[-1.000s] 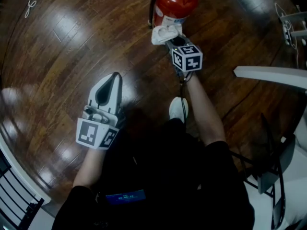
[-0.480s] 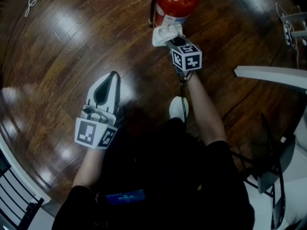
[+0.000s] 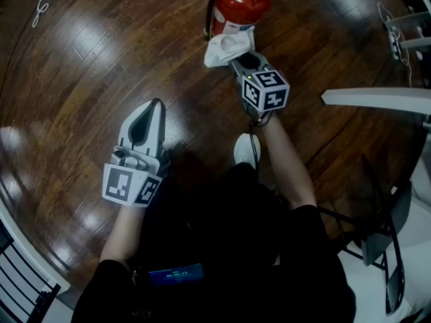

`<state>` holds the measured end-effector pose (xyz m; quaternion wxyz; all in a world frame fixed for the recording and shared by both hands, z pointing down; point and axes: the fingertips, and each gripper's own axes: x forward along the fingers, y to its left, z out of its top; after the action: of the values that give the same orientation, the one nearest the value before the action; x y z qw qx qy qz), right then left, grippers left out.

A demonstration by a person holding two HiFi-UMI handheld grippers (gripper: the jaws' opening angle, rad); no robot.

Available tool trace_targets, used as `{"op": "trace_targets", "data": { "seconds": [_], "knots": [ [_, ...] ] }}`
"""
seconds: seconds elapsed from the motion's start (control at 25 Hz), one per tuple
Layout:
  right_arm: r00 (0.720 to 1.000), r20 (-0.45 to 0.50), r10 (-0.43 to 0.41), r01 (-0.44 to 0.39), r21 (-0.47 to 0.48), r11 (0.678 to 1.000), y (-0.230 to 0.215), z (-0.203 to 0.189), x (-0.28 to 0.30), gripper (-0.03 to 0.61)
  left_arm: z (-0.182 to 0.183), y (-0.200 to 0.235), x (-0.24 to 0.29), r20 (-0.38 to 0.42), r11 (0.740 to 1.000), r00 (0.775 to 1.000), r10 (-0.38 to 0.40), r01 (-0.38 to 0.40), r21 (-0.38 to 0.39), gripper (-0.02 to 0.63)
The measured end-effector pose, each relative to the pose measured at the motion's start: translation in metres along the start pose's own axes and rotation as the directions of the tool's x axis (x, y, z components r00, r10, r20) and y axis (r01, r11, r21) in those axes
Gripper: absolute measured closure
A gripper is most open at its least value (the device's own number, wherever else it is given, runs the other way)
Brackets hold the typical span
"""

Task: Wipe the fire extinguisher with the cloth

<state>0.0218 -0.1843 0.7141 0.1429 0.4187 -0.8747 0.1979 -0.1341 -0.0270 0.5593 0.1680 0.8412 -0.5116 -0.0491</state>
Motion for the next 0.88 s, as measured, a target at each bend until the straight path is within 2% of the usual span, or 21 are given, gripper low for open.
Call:
{"op": "trace_targets", "data": {
  "seconds": [0.24,0.44,0.72,0.88],
  "knots": [
    [0.991,0.136,0.021,-0.025,0.030,0.999,0.031,0.042,-0.056,0.463,0.010,-0.003,-0.007,0.011,1.000,1.000,-0.010,0.010,0.020,0.612],
    [0.960,0.281,-0.006,-0.010,0.057,0.998,0.061,0.077,-0.129,0.463,0.018,-0.011,-0.013,0.023,0.999,0.999,-0.027,0.026,0.035,0.612],
    [0.954,0.288,-0.086,0.090,-0.001,0.996,0.078,0.088,-0.192,0.463,0.033,-0.007,-0.005,0.023,0.997,0.999,-0.044,0.043,0.060,0.612],
    [0.954,0.293,-0.064,0.083,-0.054,0.995,0.075,0.112,-0.215,0.463,0.058,-0.016,0.013,-0.009,0.995,0.999,-0.034,0.035,0.096,0.612]
  ]
}}
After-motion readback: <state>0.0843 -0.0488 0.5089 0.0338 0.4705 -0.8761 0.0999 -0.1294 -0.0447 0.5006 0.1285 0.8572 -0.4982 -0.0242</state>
